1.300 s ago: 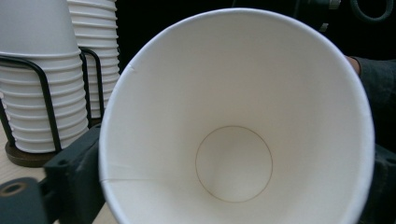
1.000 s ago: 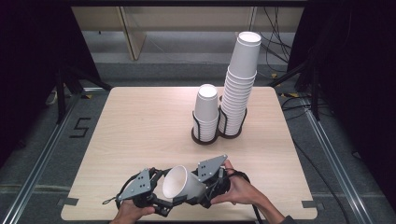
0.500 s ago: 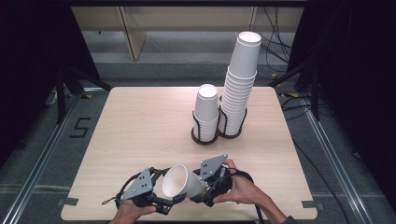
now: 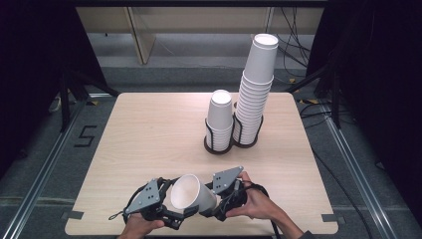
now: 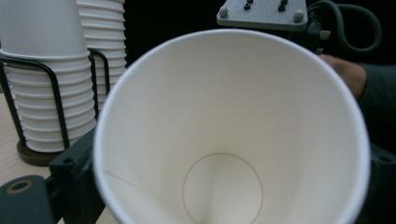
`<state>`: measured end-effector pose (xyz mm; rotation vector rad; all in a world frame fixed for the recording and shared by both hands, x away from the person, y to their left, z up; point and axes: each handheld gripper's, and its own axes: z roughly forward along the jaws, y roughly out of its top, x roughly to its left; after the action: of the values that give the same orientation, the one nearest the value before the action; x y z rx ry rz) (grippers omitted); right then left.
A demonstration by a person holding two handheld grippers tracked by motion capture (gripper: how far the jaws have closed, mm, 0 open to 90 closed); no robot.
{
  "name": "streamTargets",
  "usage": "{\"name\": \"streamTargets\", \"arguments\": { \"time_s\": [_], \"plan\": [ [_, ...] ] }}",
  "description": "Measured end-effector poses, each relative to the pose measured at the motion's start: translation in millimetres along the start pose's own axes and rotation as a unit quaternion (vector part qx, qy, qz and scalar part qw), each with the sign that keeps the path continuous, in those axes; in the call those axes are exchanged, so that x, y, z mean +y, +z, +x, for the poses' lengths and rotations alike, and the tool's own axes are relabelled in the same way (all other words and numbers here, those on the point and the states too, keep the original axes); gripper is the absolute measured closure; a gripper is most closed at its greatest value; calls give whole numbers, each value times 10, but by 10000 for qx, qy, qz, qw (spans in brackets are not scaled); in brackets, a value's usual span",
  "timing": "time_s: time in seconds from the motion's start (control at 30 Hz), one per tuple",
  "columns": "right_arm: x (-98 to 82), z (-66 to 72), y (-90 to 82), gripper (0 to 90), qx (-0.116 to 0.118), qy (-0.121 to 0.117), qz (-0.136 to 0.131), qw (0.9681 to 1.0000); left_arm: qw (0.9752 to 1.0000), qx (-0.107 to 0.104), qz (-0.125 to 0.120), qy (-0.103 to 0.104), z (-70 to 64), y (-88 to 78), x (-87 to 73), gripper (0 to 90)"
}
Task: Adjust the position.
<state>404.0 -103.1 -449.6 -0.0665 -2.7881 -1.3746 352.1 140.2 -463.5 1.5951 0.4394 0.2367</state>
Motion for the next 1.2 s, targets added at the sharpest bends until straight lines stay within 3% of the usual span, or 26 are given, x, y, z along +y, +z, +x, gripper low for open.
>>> {"name": "streamTargets", "arguments": {
  "time_s": [0.1,0.27,0.57,0.77,0.83,0.97,1.07,1.1,1.2],
  "plan": [
    [15,1,-5,254,142,66,-353,9993,10000,45,-38,-27,-23,15,-1,93],
    [19,1,-13,253,118,173,-493,9986,9998,107,-128,-71,-6,1,3,88],
    [7,23,75,244,119,241,-350,9990,10000,31,-66,-56,-4,0,0,152],
    [-26,-15,41,180,-85,394,-151,9991,9991,362,198,25,33,-13,12,170],
    [-54,-36,-1,174,-233,470,-79,9986,9987,476,160,16,71,-20,15,171],
    [-136,-78,-134,185,-599,627,-6,9962,9947,952,399,32,149,-63,31,172],
    [-203,-84,-233,207,-862,693,56,9938,9899,1298,568,24,222,-99,37,172],
    [-226,-85,-261,208,-918,736,61,9930,9870,1463,656,51,241,-116,40,172],
    [-290,-83,-340,210,-1157,878,125,9893,9816,1753,755,78,315,-144,39,171]
  ]
}}
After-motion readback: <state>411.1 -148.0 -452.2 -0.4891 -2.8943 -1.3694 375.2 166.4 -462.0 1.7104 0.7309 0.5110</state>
